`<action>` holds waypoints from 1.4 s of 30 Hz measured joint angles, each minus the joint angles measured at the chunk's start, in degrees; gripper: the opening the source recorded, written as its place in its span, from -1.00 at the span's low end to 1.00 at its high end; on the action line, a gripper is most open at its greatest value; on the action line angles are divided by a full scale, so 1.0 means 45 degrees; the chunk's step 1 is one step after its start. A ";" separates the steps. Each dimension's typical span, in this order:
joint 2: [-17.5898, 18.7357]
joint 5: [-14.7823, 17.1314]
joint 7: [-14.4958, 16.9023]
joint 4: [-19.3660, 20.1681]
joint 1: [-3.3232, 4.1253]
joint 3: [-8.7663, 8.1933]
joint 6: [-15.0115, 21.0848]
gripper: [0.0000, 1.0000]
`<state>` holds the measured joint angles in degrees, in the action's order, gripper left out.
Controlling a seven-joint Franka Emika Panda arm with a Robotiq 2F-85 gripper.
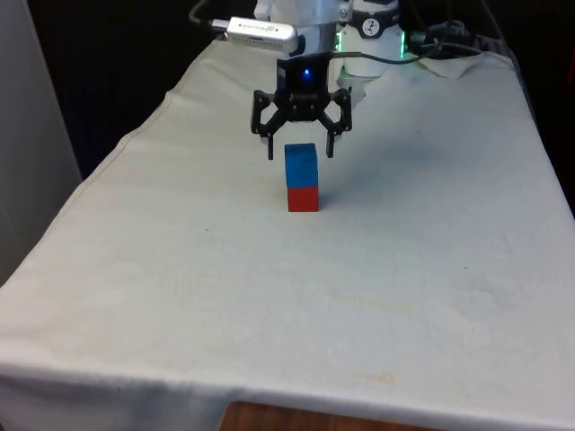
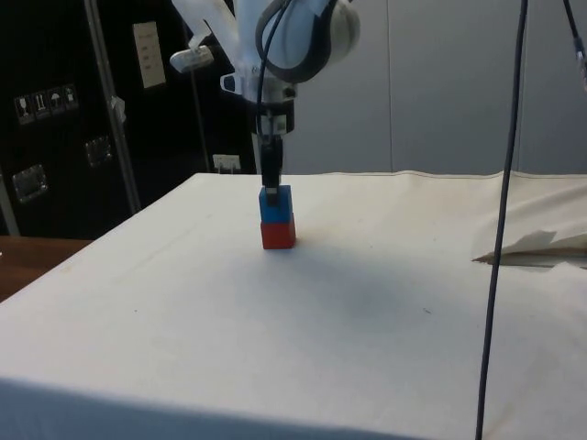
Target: Stack the two cubes.
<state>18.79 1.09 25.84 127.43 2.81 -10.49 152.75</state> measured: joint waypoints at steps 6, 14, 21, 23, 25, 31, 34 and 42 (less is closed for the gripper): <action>-0.0420 0.0000 -0.0140 0.0115 0.0000 -0.0051 -0.0318 1.00; -0.0955 0.0000 -0.0598 0.0216 0.0000 -0.0089 -0.0738 1.00; -0.1210 0.0000 -0.1108 0.0204 0.0000 -0.0102 -0.0929 1.00; -0.1311 0.0000 -0.1362 0.0204 0.0000 -0.0102 -0.0993 1.00; -0.1350 0.0000 -0.1439 0.0204 0.0000 -0.0102 -0.1019 1.00; -0.1553 0.0000 -0.1948 0.0166 0.0000 -0.0115 -0.1210 1.00; -0.1630 0.0000 -0.2215 0.0153 0.0000 -0.0115 -0.1235 1.00; -0.1795 0.0000 -0.2890 0.0127 0.0000 -0.0127 -0.1299 1.00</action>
<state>10.71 1.09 12.83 128.00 2.81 -11.06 146.91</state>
